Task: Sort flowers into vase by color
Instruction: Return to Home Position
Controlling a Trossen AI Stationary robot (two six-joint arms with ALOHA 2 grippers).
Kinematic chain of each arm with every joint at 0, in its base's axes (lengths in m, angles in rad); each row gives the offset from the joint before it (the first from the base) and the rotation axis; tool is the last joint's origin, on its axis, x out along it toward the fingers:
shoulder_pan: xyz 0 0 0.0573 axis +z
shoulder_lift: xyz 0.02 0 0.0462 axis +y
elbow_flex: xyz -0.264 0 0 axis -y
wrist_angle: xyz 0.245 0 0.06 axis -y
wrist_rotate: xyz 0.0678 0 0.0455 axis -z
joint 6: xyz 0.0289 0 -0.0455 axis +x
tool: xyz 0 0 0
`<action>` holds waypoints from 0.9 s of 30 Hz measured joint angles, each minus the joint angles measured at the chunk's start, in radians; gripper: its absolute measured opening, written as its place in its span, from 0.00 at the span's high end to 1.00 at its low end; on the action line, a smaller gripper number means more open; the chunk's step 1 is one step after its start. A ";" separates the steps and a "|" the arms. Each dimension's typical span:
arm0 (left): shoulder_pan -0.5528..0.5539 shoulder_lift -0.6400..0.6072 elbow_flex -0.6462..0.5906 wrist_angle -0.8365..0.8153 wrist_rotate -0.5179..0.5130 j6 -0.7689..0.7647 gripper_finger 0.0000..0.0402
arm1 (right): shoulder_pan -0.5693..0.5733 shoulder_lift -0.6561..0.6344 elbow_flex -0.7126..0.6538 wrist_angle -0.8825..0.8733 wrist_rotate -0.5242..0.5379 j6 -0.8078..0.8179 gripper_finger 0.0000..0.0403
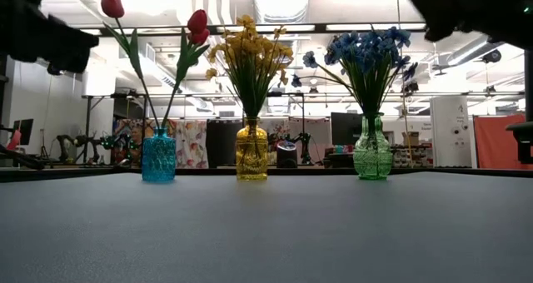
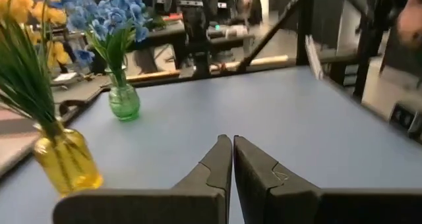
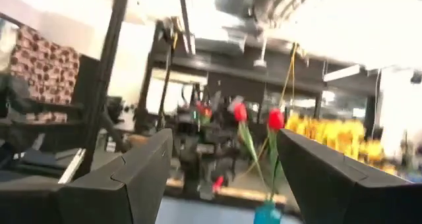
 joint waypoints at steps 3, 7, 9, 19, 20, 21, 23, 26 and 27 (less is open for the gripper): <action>0.000 -0.047 -0.078 0.096 -0.001 -0.043 1.00 | -0.001 -0.033 0.000 -0.026 0.010 -0.072 0.34; 0.000 -0.071 -0.121 0.210 -0.048 0.019 1.00 | -0.002 -0.047 -0.001 -0.039 0.111 -0.141 0.35; 0.000 -0.074 -0.118 0.201 -0.095 0.044 1.00 | -0.002 -0.049 -0.001 -0.032 0.125 -0.165 0.36; 0.000 -0.052 -0.117 0.125 -0.566 -0.202 1.00 | -0.001 -0.069 0.000 -0.015 0.380 -0.004 0.39; 0.000 -0.049 -0.117 0.127 -0.566 -0.204 1.00 | -0.001 -0.066 0.000 -0.017 0.399 0.022 0.39; 0.000 -0.046 -0.117 0.129 -0.562 -0.210 1.00 | -0.001 -0.063 0.000 -0.016 0.408 0.047 0.39; 0.000 -0.040 -0.117 0.131 -0.533 -0.252 1.00 | -0.001 -0.063 0.000 -0.018 0.413 0.077 0.38; 0.000 -0.033 -0.117 0.132 -0.509 -0.271 1.00 | -0.001 -0.063 0.000 -0.018 0.413 0.094 0.37; 0.000 -0.031 -0.117 0.132 -0.506 -0.271 1.00 | -0.001 -0.063 0.000 -0.019 0.413 0.090 0.36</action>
